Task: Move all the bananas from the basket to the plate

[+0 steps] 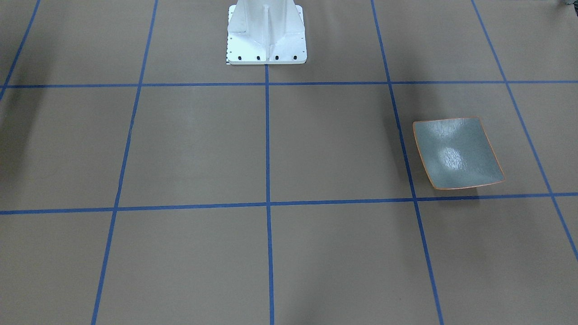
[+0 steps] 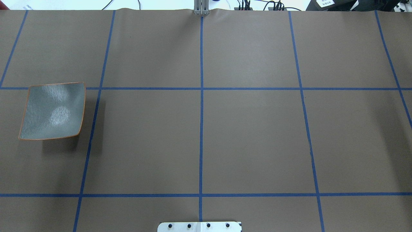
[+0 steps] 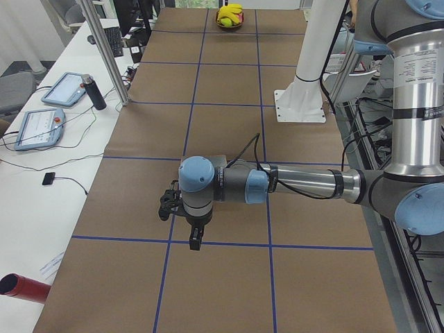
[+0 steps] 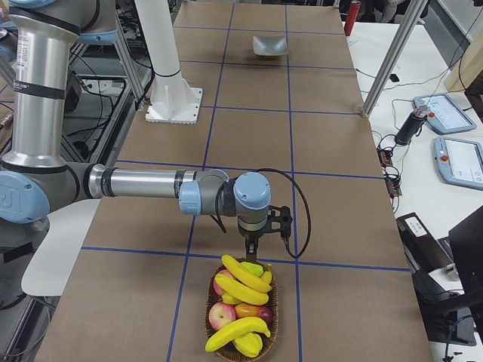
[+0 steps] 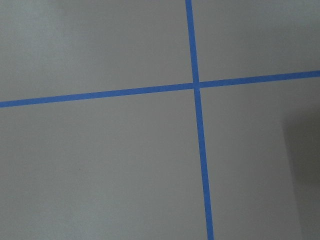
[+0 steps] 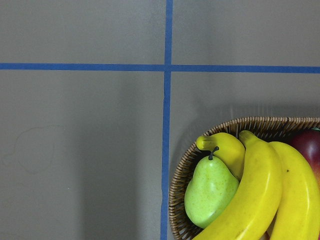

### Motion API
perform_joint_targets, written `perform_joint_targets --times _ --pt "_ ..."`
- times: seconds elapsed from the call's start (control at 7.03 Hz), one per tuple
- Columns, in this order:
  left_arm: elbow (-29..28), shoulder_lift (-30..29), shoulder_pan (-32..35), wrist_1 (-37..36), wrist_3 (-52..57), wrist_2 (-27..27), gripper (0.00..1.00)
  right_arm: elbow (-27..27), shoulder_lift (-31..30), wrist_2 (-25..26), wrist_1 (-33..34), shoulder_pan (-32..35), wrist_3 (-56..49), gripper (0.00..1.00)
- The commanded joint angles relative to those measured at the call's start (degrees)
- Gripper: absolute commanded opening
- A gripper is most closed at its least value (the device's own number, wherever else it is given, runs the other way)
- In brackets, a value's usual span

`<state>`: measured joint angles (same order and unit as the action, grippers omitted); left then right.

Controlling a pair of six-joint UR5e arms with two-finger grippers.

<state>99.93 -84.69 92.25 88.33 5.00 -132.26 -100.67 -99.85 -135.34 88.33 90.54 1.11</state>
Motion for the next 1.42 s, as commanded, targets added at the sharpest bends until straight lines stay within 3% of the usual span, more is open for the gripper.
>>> perform_joint_targets --times 0.0,0.85,1.28 --pt "0.09 -0.03 -0.06 0.08 0.01 -0.02 1.00 -0.05 -0.43 -0.62 0.00 0.08 0.03 1.00" --pt "0.35 -0.65 -0.32 0.17 -0.42 0.07 1.00 -0.14 -0.61 -0.63 -0.18 0.08 0.12 1.00" --pt "0.35 -1.26 -0.32 1.74 -0.07 0.42 1.00 -0.05 -0.96 -3.53 -0.44 0.08 0.03 1.00"
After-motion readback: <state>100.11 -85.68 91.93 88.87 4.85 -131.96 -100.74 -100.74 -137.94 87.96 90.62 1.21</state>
